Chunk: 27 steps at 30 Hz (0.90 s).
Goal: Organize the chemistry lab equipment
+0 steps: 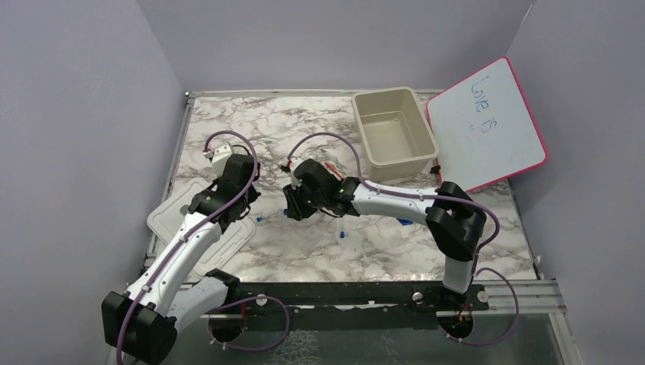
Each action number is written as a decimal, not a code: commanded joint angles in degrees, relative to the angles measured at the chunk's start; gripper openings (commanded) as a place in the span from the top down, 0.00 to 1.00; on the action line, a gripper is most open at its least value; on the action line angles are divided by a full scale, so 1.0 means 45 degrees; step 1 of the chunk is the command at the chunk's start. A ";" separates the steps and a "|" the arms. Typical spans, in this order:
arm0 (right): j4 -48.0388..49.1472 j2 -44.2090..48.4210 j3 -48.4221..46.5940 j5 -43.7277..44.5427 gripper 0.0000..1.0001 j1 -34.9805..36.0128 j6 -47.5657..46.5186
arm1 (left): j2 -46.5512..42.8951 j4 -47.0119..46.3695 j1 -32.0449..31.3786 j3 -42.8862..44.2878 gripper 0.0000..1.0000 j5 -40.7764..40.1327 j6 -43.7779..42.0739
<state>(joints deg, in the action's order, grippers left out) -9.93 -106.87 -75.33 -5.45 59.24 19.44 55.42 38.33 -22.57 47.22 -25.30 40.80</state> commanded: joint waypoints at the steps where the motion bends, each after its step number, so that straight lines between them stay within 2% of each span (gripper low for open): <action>1: 0.0014 -0.0290 -0.0367 -0.0422 0.68 0.0135 -0.0050 | -0.0249 0.0253 0.0103 0.0279 0.81 -0.0506 -0.0257; 8: 0.0259 -0.0268 -0.0221 -0.0561 0.66 0.0251 -0.0393 | -0.0333 0.0270 0.0142 0.0253 0.81 -0.0486 -0.0372; 15: 0.0733 0.0065 0.0060 -0.0639 0.51 0.0253 -0.0123 | -0.0514 0.0342 0.0186 0.0353 0.81 -0.0654 -0.0432; 19: 0.0122 -0.0384 -0.0448 0.0026 0.51 0.0281 0.0136 | -0.0525 0.0435 0.0230 0.0537 0.80 -0.0896 -0.0499; 27: -0.0234 -0.0674 -0.0946 0.1152 0.58 0.0654 0.0106 | -0.0741 0.0801 0.0286 0.1415 0.80 -0.1521 -0.0796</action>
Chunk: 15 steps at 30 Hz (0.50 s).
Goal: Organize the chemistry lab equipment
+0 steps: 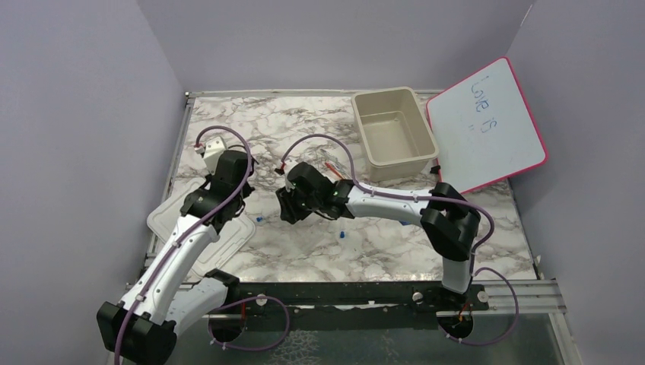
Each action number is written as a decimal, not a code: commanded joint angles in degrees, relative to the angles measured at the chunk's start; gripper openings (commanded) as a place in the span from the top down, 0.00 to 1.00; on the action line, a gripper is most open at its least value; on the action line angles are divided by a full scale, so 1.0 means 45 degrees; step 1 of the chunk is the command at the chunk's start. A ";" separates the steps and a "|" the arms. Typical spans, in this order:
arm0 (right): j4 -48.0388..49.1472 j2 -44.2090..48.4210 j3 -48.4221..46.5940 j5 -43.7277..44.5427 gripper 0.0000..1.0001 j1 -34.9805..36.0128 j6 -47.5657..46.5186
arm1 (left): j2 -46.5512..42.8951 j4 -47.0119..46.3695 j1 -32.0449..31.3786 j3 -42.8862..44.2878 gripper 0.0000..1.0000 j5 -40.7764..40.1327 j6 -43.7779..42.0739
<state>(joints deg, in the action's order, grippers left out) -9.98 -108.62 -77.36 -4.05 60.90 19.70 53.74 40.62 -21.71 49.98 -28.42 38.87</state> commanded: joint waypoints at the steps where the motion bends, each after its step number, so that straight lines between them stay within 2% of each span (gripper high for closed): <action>1: -0.0283 -0.0344 -0.0559 0.1037 0.59 0.0319 0.0037 | -0.0397 0.0348 0.0099 0.0915 0.80 -0.0880 -0.0400; 5: -0.0365 -0.0464 -0.0763 0.1980 0.65 0.0548 0.0001 | -0.0482 0.0538 0.0099 0.1275 0.80 -0.1035 -0.0510; 15: -0.0278 -0.0818 -0.1079 0.3891 0.73 0.1154 -0.0885 | -0.0659 0.0697 0.0099 0.1531 0.79 -0.1086 -0.0591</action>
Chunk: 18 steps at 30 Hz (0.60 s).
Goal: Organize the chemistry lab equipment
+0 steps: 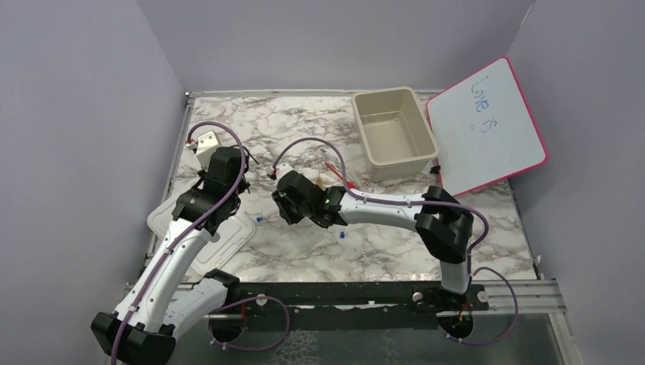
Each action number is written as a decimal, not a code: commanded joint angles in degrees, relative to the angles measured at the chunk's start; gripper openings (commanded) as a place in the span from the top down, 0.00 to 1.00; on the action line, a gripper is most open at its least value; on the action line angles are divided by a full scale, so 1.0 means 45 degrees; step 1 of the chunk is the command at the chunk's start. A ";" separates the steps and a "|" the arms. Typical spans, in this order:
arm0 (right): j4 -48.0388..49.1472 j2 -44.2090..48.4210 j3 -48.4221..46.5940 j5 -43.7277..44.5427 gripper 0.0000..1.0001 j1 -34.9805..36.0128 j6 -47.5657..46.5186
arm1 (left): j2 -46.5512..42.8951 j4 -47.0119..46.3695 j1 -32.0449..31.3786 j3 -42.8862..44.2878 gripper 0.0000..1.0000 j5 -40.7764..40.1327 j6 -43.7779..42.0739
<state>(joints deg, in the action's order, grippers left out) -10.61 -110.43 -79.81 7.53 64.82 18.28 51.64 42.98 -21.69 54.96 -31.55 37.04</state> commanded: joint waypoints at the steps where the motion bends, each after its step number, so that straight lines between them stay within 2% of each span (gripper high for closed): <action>1: -0.0151 -0.0449 -0.0559 0.1462 0.74 0.0343 -0.0650 | -0.0174 0.0160 0.0094 0.0424 0.79 -0.0401 -0.0183; 11: 0.1407 -0.0217 0.0407 0.2426 0.75 0.1221 -0.2284 | -0.0119 0.0162 0.0094 0.0384 0.78 -0.0481 -0.0183; 18: 0.1462 -0.0254 0.0518 0.2359 0.73 0.1341 -0.2210 | -0.0135 0.0171 0.0114 0.0480 0.77 -0.0567 -0.0222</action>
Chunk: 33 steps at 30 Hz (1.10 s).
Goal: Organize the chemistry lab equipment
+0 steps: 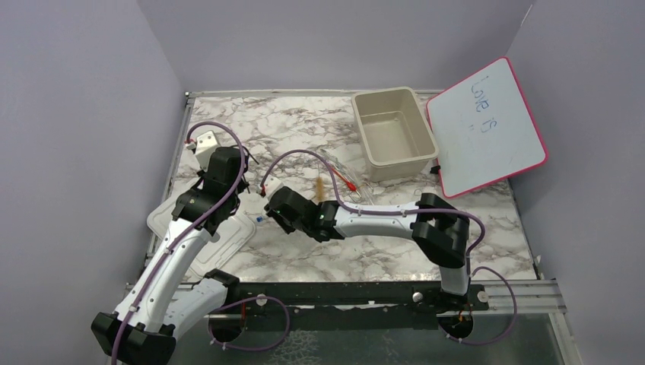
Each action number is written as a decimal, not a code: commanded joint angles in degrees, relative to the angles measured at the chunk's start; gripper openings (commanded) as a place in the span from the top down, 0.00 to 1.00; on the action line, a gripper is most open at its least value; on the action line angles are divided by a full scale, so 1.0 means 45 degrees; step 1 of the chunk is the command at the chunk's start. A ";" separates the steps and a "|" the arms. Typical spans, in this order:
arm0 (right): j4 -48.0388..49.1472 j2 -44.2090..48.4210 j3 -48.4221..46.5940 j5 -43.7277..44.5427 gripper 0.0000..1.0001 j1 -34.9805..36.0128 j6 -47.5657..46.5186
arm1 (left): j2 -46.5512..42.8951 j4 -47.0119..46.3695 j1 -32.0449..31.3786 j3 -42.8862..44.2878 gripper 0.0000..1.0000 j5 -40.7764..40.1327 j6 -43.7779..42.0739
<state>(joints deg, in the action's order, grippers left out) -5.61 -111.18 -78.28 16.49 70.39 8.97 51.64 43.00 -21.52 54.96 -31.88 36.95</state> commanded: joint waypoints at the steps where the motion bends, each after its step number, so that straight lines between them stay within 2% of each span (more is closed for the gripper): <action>1: 0.0279 -0.0051 0.0143 0.0353 0.70 0.0112 -0.0024 | -0.0118 0.0167 0.0075 0.0496 0.77 -0.0494 -0.0203; 5: -0.0168 0.0407 -0.0063 0.0233 0.50 0.0100 0.0647 | -0.0077 0.0182 0.0075 0.0586 0.74 -0.0442 -0.0222; 12: -0.0600 0.2220 0.0254 0.0132 0.37 0.0071 0.1657 | 0.0031 0.0168 0.0094 0.0848 0.66 0.0031 -0.0405; 16: -0.1654 0.3424 0.0825 0.1164 0.37 -0.0214 0.2975 | 0.0081 -0.0029 0.0094 0.0788 0.63 0.0822 -0.0668; 20: -0.4066 0.4213 0.1433 0.2948 0.38 -0.0815 0.5245 | -0.0098 -0.0606 0.0094 0.0570 0.58 0.2397 -0.1203; 24: -0.6454 0.4809 0.2640 0.3007 0.41 -0.2067 0.8267 | -0.0292 -0.1334 0.0094 0.0184 0.45 0.4712 -0.1594; 28: -0.6176 0.5237 0.4234 0.2350 0.43 -0.2680 0.8798 | -0.0312 -0.1950 0.0094 -0.0128 0.39 0.6875 -0.1809; 33: -0.5936 0.4463 0.4563 0.1944 0.44 -0.2713 0.8889 | -0.0106 -0.2395 0.0094 -0.0293 0.31 0.8669 -0.1882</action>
<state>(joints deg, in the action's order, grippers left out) -32.14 -89.54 -57.49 25.91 57.56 45.32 51.09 36.21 -21.43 54.39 -3.84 30.04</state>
